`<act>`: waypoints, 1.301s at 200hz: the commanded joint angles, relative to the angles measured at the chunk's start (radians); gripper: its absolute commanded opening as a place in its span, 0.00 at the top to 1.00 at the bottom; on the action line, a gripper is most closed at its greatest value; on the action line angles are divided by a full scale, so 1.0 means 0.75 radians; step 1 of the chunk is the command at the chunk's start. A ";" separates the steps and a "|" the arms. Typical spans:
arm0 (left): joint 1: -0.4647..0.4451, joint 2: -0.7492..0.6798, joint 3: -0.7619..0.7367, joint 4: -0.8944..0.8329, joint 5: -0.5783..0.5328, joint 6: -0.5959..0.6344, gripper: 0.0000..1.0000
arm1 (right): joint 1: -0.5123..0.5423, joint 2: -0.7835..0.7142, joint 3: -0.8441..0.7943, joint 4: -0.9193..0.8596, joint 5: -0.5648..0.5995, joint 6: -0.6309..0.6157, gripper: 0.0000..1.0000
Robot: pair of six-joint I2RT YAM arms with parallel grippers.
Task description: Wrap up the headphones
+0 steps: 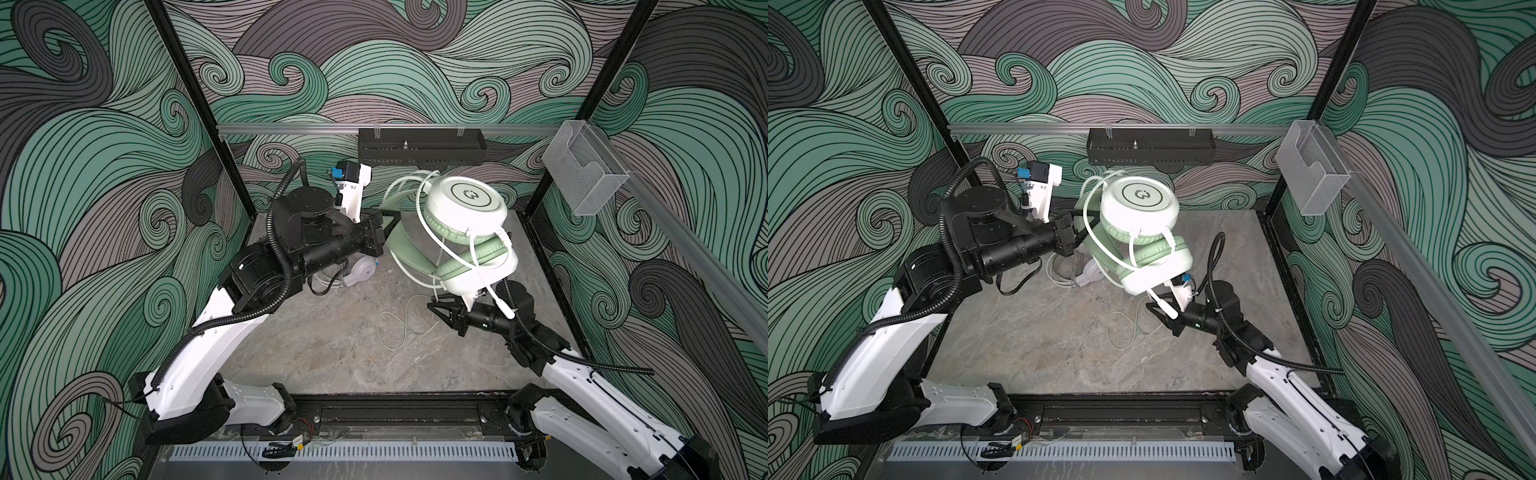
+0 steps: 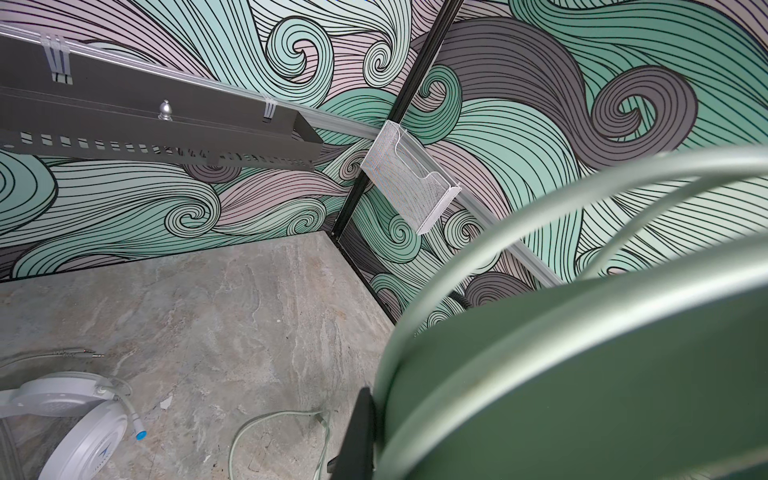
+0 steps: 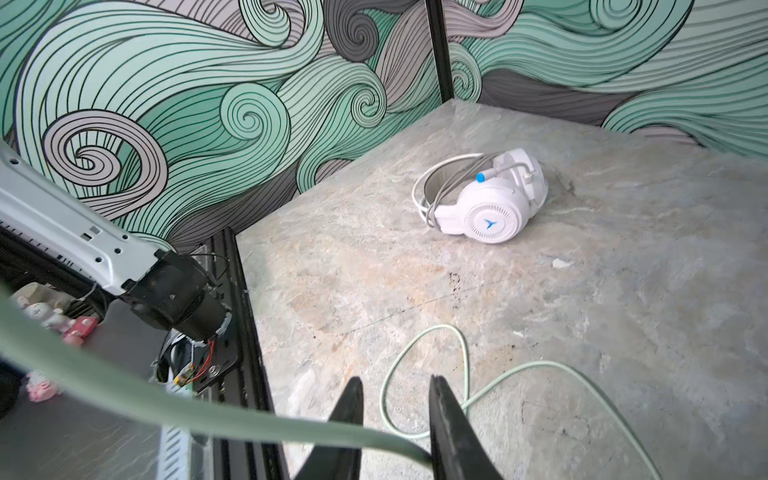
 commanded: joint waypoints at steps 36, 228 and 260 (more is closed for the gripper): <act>0.008 -0.040 0.007 0.102 -0.047 -0.077 1.00 | 0.022 -0.034 0.035 -0.093 0.003 -0.079 1.00; 0.155 0.058 -0.063 0.005 -0.676 -0.109 1.00 | 0.586 -0.155 0.640 -1.051 0.694 -0.417 1.00; 0.155 0.095 -0.074 -0.010 -0.758 -0.044 1.00 | 0.728 -0.074 0.809 -1.193 0.856 -0.483 1.00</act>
